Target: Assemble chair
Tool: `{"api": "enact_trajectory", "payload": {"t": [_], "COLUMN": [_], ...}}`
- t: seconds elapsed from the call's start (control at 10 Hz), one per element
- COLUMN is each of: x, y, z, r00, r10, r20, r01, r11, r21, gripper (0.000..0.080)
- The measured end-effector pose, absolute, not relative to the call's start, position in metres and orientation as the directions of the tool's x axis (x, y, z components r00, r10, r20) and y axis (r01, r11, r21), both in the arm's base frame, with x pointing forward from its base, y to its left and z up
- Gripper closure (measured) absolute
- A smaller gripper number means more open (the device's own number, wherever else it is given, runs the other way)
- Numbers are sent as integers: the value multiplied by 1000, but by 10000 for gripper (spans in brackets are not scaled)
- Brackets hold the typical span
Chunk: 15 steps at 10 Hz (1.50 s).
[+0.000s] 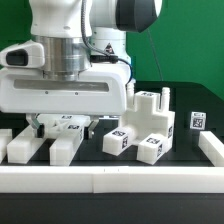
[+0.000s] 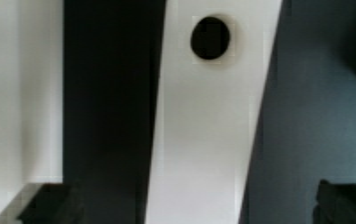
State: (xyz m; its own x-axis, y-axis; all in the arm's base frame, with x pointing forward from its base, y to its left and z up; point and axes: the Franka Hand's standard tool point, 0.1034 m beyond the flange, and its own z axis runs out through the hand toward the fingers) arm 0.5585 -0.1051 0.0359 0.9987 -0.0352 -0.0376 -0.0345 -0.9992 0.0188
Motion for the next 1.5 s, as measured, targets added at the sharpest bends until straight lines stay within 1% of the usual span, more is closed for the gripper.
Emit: {"api": "enact_trajectory", "payload": {"t": [0.2,0.4,0.7,1.0,1.5], "x": [558,554,552,547,547], "y": [-110,-107,-100,-100,-96], "z": [36,25,18,8,5], "r00": [999,998,998,997,997], "r10": [-35,-33,-26,-26,-21], "r20": [-41,-45,-56,-71,-70], "r01": [-34,-32,-25,-24,-19], "r11": [-999,-999,-999,-999,-999], "r21": [18,24,21,24,25], "gripper": [150,150,150,150,150]}}
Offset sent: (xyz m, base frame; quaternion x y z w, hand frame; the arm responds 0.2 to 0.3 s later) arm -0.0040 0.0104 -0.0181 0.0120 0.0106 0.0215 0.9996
